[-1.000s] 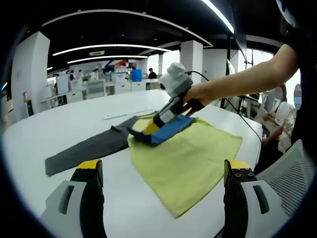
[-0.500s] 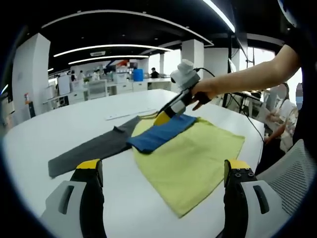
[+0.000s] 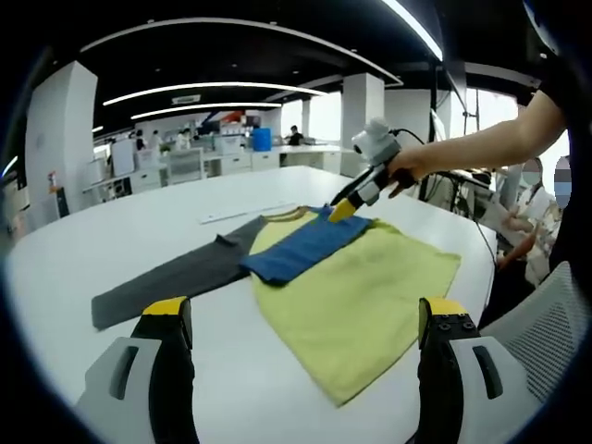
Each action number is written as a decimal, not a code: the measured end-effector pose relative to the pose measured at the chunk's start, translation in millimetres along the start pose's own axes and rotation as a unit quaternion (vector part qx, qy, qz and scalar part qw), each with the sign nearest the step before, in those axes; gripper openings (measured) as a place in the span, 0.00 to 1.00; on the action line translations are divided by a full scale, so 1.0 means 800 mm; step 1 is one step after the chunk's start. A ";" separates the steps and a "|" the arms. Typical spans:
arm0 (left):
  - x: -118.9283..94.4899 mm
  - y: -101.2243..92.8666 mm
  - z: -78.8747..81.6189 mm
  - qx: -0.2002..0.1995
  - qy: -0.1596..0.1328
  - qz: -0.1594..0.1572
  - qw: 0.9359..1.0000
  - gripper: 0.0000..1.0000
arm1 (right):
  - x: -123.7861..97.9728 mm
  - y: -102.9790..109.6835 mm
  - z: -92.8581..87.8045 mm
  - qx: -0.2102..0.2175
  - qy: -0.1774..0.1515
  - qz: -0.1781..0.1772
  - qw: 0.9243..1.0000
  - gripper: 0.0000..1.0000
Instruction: Fold the garment on the visible template until the final outline fits inside the template.
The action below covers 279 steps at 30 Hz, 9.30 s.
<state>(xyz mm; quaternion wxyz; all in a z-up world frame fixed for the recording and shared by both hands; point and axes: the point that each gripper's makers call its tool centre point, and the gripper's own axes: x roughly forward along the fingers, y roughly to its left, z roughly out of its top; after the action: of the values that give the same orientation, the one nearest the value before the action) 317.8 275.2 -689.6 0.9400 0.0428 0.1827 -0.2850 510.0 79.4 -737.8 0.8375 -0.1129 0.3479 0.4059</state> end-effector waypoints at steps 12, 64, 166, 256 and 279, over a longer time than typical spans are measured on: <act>0.003 0.000 0.001 0.000 0.002 0.000 1.000 0.99 | -0.038 -0.040 -0.045 0.004 0.016 -0.023 1.000 0.56; -0.006 0.011 -0.003 -0.008 0.009 0.017 1.000 0.99 | -0.063 -0.109 -0.122 -0.031 0.089 -0.103 0.990 0.00; 0.005 0.290 -0.037 -0.155 0.016 0.264 0.952 0.85 | -0.171 0.040 -0.102 0.023 -0.116 0.024 0.993 0.99; 0.023 0.310 0.006 -0.197 -0.035 0.301 0.932 0.01 | -0.172 0.049 -0.109 0.024 -0.119 0.018 0.992 0.99; 0.088 0.252 0.064 -0.165 -0.053 0.228 0.958 0.01 | -0.174 0.061 -0.113 0.018 -0.117 0.023 0.993 0.99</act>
<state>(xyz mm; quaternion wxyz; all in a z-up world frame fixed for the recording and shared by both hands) 499.9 397.5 -672.6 0.9823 -0.0870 0.1627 -0.0310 368.8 -15.0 -705.6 0.8648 -0.0415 0.2572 0.4293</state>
